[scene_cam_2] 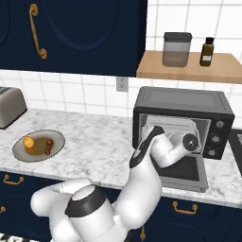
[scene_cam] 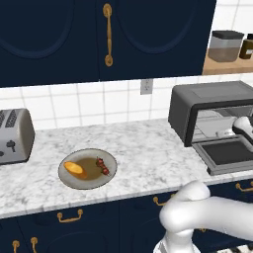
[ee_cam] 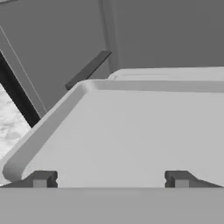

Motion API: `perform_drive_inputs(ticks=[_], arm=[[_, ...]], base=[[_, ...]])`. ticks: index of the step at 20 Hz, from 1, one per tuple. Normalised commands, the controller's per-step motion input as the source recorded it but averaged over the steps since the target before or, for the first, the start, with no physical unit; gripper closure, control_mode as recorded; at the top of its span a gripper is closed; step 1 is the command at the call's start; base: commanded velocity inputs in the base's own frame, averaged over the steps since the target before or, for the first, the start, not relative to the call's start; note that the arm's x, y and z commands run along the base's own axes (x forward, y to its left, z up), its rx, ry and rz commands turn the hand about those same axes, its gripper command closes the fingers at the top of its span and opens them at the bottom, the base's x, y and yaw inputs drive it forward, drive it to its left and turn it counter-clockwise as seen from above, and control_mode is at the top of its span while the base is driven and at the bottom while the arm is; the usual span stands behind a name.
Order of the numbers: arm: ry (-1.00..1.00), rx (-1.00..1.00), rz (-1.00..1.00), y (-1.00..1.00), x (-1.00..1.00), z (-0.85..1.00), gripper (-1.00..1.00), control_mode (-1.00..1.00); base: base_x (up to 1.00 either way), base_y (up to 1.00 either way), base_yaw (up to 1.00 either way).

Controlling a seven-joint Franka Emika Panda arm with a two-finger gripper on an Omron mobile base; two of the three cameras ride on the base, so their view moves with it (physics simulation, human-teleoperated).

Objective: Pick up the kebab skewer and baguette bread, and place them inside the toaster oven. Close the toaster oven door and start by setting the timer.

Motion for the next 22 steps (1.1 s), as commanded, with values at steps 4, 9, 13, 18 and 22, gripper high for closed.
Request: perform_drive_inputs(ticks=[4, 9, 13, 18, 22], arm=[[0.10, 0.00, 0.01, -0.06, -0.65, 0.33, -1.00, -1.00], [0.00, 0.00, 0.02, 0.10, -0.87, 0.95, -1.00, -1.00], [0.08, -0.04, -0.16, 0.63, -1.00, 0.37, -1.00, -1.00], [0.20, -0.10, -0.12, 1.00, -0.65, 0.09, -1.00, -1.00], [0.23, -0.11, 0.01, 1.00, -0.05, 0.00, -1.00, -1.00]], base=[[0.00, 0.00, 0.00], [0.00, 0.00, 0.00], [0.00, 0.00, 0.00], [0.00, 0.00, 0.00], [0.00, 0.00, 0.00]])
